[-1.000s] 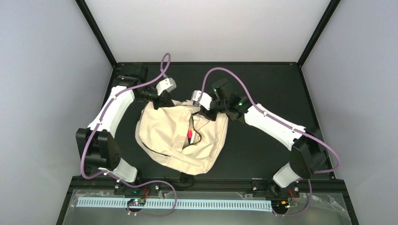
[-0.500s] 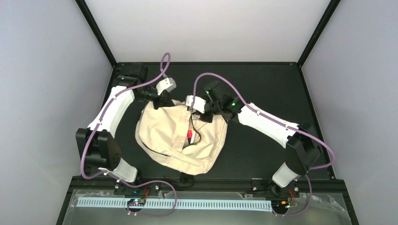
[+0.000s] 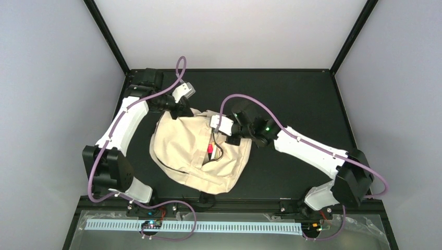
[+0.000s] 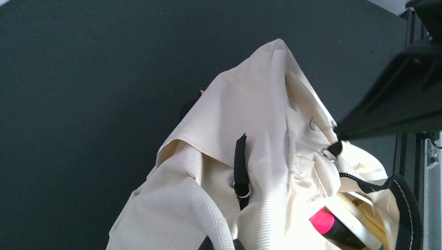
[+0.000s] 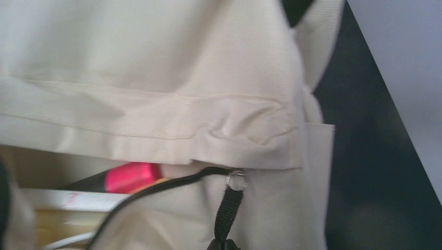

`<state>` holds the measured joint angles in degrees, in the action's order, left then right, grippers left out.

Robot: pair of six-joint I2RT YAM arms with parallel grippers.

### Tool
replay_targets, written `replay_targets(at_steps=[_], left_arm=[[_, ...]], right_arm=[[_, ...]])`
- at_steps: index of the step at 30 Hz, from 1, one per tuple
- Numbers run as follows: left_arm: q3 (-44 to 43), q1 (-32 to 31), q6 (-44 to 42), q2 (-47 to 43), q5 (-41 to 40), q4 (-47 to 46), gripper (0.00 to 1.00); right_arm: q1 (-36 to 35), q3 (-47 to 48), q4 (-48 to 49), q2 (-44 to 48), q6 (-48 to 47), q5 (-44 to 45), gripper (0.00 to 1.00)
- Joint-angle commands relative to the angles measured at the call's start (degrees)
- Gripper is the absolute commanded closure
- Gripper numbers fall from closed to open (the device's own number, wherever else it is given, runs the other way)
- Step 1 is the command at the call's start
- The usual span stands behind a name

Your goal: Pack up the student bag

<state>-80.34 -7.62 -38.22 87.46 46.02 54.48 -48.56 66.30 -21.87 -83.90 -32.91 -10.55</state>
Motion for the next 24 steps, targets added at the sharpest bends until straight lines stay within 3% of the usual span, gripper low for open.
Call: replay_targets(at_steps=[1, 7, 13, 24], left_arm=[[0.0, 0.1, 2.1, -6.2, 1.8, -3.7, 0.99], [2.6, -1.4, 2.5, -11.1, 3.6, -4.2, 0.98], [2.5, -2.7, 4.6, -12.5, 5.1, -1.6, 0.98], [3.3, -4.2, 5.8, -12.6, 6.0, -2.1, 0.98]], right_arm=[[-2.4, -4.0, -0.3, 4.0, 2.8, 1.3, 0.99], [-2.8, -2.9, 0.3, 3.4, 5.7, 1.0, 0.98], [-2.7, -2.3, 3.6, 0.8, 9.0, 7.6, 0.83], [-2.8, -1.2, 6.8, 0.1, 13.5, 0.1, 0.69]])
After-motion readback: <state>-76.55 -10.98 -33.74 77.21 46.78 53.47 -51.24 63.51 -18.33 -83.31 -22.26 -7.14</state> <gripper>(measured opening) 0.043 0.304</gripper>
